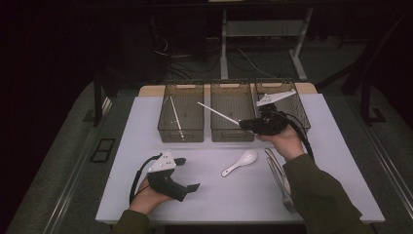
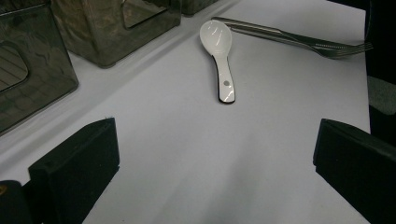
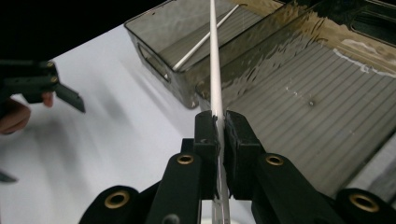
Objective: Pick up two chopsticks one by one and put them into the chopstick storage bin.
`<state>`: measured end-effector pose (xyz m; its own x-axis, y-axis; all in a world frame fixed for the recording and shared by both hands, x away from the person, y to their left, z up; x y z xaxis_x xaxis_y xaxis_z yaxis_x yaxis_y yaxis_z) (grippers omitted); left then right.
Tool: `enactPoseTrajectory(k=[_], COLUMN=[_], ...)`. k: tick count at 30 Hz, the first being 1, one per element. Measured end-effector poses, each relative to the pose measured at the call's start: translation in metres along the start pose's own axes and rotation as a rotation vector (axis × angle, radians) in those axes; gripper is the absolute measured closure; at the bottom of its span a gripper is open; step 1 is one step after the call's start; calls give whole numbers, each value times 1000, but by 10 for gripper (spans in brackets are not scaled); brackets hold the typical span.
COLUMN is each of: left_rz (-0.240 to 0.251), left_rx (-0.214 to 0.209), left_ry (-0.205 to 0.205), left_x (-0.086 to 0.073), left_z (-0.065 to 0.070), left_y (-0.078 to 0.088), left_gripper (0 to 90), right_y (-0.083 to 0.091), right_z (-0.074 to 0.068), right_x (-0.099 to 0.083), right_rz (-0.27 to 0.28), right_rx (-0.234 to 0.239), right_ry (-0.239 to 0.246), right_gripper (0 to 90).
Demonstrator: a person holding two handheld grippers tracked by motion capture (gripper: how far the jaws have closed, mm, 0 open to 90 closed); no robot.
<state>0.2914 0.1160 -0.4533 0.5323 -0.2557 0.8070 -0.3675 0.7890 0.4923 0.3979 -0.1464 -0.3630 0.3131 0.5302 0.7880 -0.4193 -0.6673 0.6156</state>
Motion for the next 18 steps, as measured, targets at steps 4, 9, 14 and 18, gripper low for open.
enactPoseTrajectory(k=[4,9,14,18], left_rz=[-1,-2,2,7], left_rx=[-3,-6,-9,-13], left_ry=[0,2,4,5], left_x=[0,0,1,1], left_z=[1,1,1,1], left_y=[0,0,1,1], left_gripper=[0,0,0,0], right_y=[-13,-29,-46,-61], right_z=[2,5,7,8], right_x=[12,25,41,51], right_rz=[-8,-20,-36,-57], right_rx=[-11,-16,-30,-36], right_ry=[-2,-12,-16,-14], right_gripper=[841,841,841,841])
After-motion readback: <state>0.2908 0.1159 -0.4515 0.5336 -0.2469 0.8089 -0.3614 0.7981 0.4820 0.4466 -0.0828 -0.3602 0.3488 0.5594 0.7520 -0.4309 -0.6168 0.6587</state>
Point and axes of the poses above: each handheld gripper's, and its own axes: y roughly backward along the jaws, x roughly out of its top, z roughly to its right, the point moved 5 cm from there along -y, roughly forward along the jaws, and after that the axes turned 14 degrees about y, right-handed, at the moved point
